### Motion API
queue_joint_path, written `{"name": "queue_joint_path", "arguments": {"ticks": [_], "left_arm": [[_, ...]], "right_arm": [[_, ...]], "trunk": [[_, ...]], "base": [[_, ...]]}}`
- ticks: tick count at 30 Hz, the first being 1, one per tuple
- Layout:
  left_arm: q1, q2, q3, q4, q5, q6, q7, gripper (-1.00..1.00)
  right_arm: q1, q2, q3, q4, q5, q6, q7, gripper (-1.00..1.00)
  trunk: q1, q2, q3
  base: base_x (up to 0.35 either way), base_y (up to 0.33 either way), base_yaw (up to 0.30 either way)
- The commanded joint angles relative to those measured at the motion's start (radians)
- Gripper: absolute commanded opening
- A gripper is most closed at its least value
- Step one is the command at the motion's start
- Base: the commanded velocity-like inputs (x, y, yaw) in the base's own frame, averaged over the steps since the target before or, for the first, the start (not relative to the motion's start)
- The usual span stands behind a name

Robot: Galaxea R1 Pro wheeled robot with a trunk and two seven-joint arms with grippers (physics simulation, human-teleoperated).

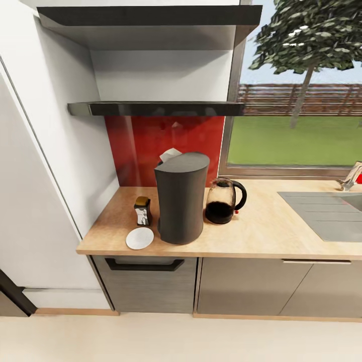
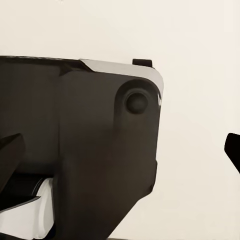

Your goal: Set up a coffee station on the kitchen countertop: keep the coffee maker on the countertop, move the bottle of coffee from the kitchen shelf to the counter next to the coffee maker, place a paper coffee filter on top of the coffee maker, put the saucer next to the coffee maker with the coffee cup on the saucer, and place the electric kettle next to the coffee maker.

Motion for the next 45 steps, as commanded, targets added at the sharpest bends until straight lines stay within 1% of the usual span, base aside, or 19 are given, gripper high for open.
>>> {"name": "queue_joint_path", "arguments": {"ticks": [1, 4, 5, 7, 9, 13, 19, 29, 31, 34, 37, 40, 43, 45], "left_arm": [[-0.001, -0.011, 0.003, 0.029, -0.024, -0.022, 0.06, 1.0], [-0.001, -0.041, -0.012, 0.128, -0.084, -0.087, 0.264, 1.0], [-0.001, -0.064, -0.017, 0.193, -0.133, -0.112, 0.406, 1.0], [-0.001, -0.079, -0.019, 0.222, -0.162, -0.119, 0.47, 1.0], [0.0, -0.086, -0.02, 0.243, -0.183, -0.122, 0.501, 1.0], [0.0, -0.088, -0.019, 0.262, -0.193, -0.124, 0.519, 1.0], [0.0, -0.09, -0.008, 0.266, -0.191, -0.124, 0.523, 1.0], [0.0, -0.093, -0.005, 0.279, -0.188, -0.134, 0.519, 1.0], [0.0, -0.096, -0.005, 0.291, -0.188, -0.142, 0.519, 1.0], [0.0, -0.112, -0.007, 0.303, -0.191, -0.159, 0.518, 1.0], [0.0, -0.12, -0.013, 0.305, -0.194, -0.164, 0.518, 1.0], [0.0, -0.123, -0.017, 0.309, -0.196, -0.165, 0.516, 1.0], [0.0, -0.123, -0.021, 0.321, -0.197, -0.166, 0.514, 1.0], [0.0, -0.122, -0.023, 0.331, -0.197, -0.166, 0.513, 1.0]], "right_arm": [[-0.001, 0.0, 0.008, 0.0, -0.011, -0.004, 0.004, 1.0], [-0.001, -0.001, 0.009, -0.002, -0.011, -0.009, 0.004, 1.0], [-0.001, -0.001, 0.01, -0.002, -0.011, -0.026, 0.005, 1.0], [-0.001, -0.001, 0.011, -0.002, -0.011, -0.033, 0.005, 1.0], [-0.001, -0.001, 0.011, -0.001, -0.011, -0.036, 0.005, 1.0], [-0.001, 0.0, 0.01, -0.001, -0.012, -0.037, 0.004, 1.0], [-0.001, 0.001, 0.01, -0.001, -0.013, -0.038, 0.005, 1.0], [-0.001, 0.0, 0.008, -0.001, -0.013, -0.038, 0.005, 1.0], [-0.001, -0.002, 0.008, -0.001, -0.013, -0.038, 0.005, 1.0], [-0.001, -0.005, 0.008, -0.001, -0.014, -0.038, 0.005, 1.0], [-0.001, -0.007, 0.002, -0.001, -0.014, -0.038, 0.005, 1.0], [-0.001, -0.016, -0.016, 0.0, -0.013, -0.038, 0.005, 1.0], [-0.001, -0.036, -0.042, 0.0, -0.012, -0.038, 0.006, 1.0], [-0.001, -0.056, -0.064, 0.0, -0.012, -0.038, 0.007, 1.0]], "trunk": [[0.001, -0.002, -0.002], [0.001, -0.002, -0.002], [0.001, -0.002, -0.002], [0.001, -0.002, -0.002], [0.001, -0.002, -0.002], [0.001, -0.002, -0.002], [0.001, -0.002, -0.002], [0.001, -0.002, -0.002], [0.001, -0.002, -0.002], [0.001, -0.002, -0.002], [0.001, -0.002, -0.002], [0.001, -0.002, -0.002], [0.001, -0.002, -0.002], [0.001, -0.002, -0.002]], "base": [[0.0, 0.0, 0.0], [0.0, 0.0, 0.0], [0.0, 0.0, 0.0], [0.0, 0.0, 0.0], [0.0, 0.0, 0.0], [0.0, 0.0, 0.0], [0.0, 0.0, 0.0], [0.0, 0.0, -0.03], [0.0, 0.0, -0.202], [0.0, 0.0, -0.241], [0.0, 0.0, -0.258], [0.0, 0.0, -0.264], [0.0, 0.0, -0.266], [0.0, 0.0, -0.266]]}}
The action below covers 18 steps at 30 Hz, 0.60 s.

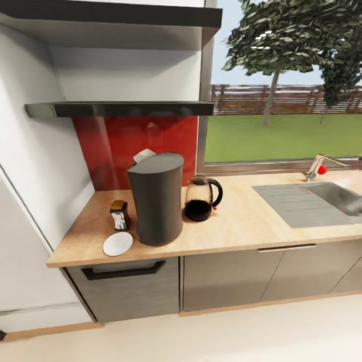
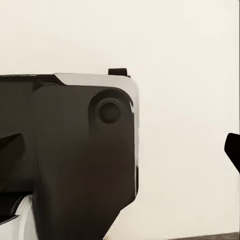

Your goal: Set up a coffee station on the kitchen countertop: keep the coffee maker on the countertop, move the bottle of coffee from the kitchen shelf to the counter next to the coffee maker, place a paper coffee filter on top of the coffee maker, put the saucer next to the coffee maker with the coffee cup on the saucer, and place the electric kettle next to the coffee maker.

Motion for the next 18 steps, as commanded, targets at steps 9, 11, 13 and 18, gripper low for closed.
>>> {"name": "queue_joint_path", "arguments": {"ticks": [9, 11, 13, 18], "left_arm": [[-0.001, -0.002, 0.003, 0.009, -0.012, 0.0, -0.004, 1.0], [-0.001, -0.002, 0.003, 0.009, -0.012, 0.0, -0.004, 1.0], [-0.001, -0.002, 0.003, 0.009, -0.012, 0.0, -0.004, 1.0], [-0.001, -0.002, 0.004, 0.008, -0.012, 0.0, -0.004, 1.0]], "right_arm": [[-0.001, -0.028, -0.025, 0.002, -0.012, -0.004, 0.005, 1.0], [-0.001, -0.029, -0.026, 0.002, -0.012, -0.004, 0.005, 1.0], [-0.001, -0.029, -0.026, 0.002, -0.012, -0.004, 0.005, 1.0], [-0.001, -0.029, -0.026, 0.002, -0.012, -0.004, 0.005, 1.0]], "trunk": [[0.001, -0.002, -0.002], [0.001, -0.002, -0.002], [0.001, -0.002, -0.002], [0.001, -0.002, -0.002]], "base": [[0.0, 0.0, -0.267], [0.0, 0.0, -0.266], [0.0, 0.0, -0.266], [0.0, 0.0, -0.267]]}}
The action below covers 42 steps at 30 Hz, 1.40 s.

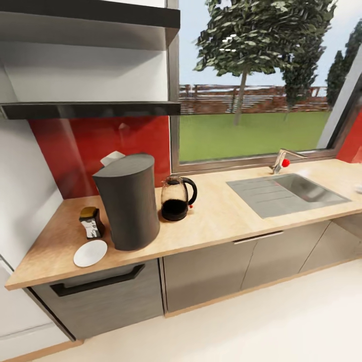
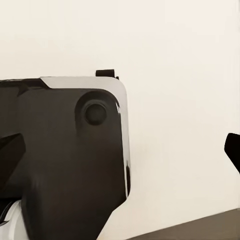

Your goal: Set up a coffee station on the kitchen countertop: keep the coffee maker on the countertop, move the bottle of coffee from the kitchen shelf to the counter next to the coffee maker, place a paper coffee filter on top of the coffee maker, put the saucer next to the coffee maker with the coffee cup on the saucer, and place the electric kettle next to the coffee maker.

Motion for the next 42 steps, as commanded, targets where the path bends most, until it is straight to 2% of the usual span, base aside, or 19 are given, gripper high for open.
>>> {"name": "queue_joint_path", "arguments": {"ticks": [1, 13, 16, 42], "left_arm": [[-0.001, 0.0, 0.008, 0.0, -0.01, -0.003, 0.0, 1.0], [-0.001, -0.002, 0.007, 0.0, -0.013, -0.009, 0.002, 1.0], [-0.001, -0.001, 0.006, 0.0, -0.013, -0.03, 0.002, 1.0], [-0.001, -0.001, 0.008, 0.0, -0.013, -0.046, 0.003, 1.0]], "right_arm": [[-0.001, 0.0, 0.007, 0.002, -0.01, -0.004, 0.004, 1.0], [-0.001, 0.001, 0.007, 0.002, -0.01, -0.004, 0.004, 1.0], [-0.001, 0.001, 0.007, 0.002, -0.01, -0.004, 0.004, 1.0], [-0.001, 0.003, 0.007, 0.002, -0.01, -0.004, 0.004, 1.0]], "trunk": [[0.001, -0.002, -0.002], [0.001, -0.002, -0.002], [0.001, -0.002, -0.002], [0.001, -0.002, -0.002]], "base": [[0.0, 0.0, -0.267], [0.07, -0.177, -0.267], [0.133, -0.259, -0.267], [0.168, -0.246, -0.267]]}}
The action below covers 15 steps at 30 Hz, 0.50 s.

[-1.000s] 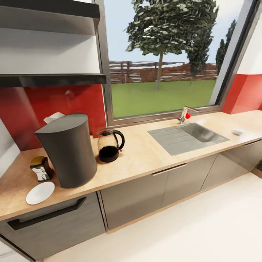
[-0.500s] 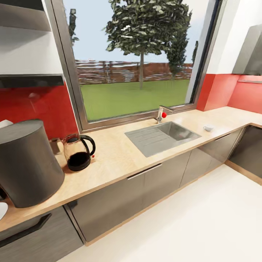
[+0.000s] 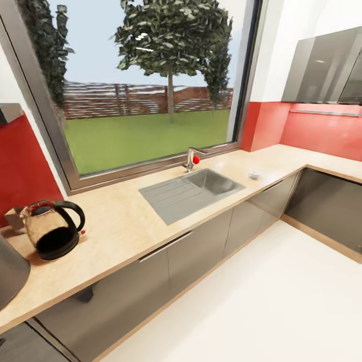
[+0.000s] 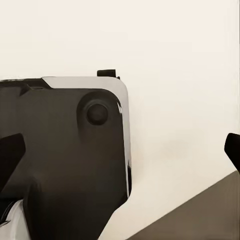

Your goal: Set up a coffee station on the kitchen countertop: keep the coffee maker on the countertop, move the bottle of coffee from the kitchen shelf to the counter next to the coffee maker, place a paper coffee filter on top of the coffee maker, put the saucer next to the coffee maker with the coffee cup on the saucer, and place the electric kettle next to the coffee maker.

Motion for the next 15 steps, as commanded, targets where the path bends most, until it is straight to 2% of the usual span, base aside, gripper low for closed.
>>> {"name": "queue_joint_path", "arguments": {"ticks": [1, 15], "left_arm": [[-0.001, 0.0, 0.008, 0.001, -0.011, -0.004, 0.001, 1.0], [-0.001, 0.0, 0.009, 0.001, -0.01, -0.004, 0.001, 1.0]], "right_arm": [[-0.001, 0.0, 0.007, 0.002, -0.01, -0.004, 0.004, 1.0], [-0.001, 0.001, 0.007, 0.002, -0.01, -0.004, 0.004, 1.0]], "trunk": [[0.001, -0.002, -0.002], [0.001, -0.002, -0.002]], "base": [[0.229, -0.213, -0.268], [0.23, -0.213, -0.267]]}}
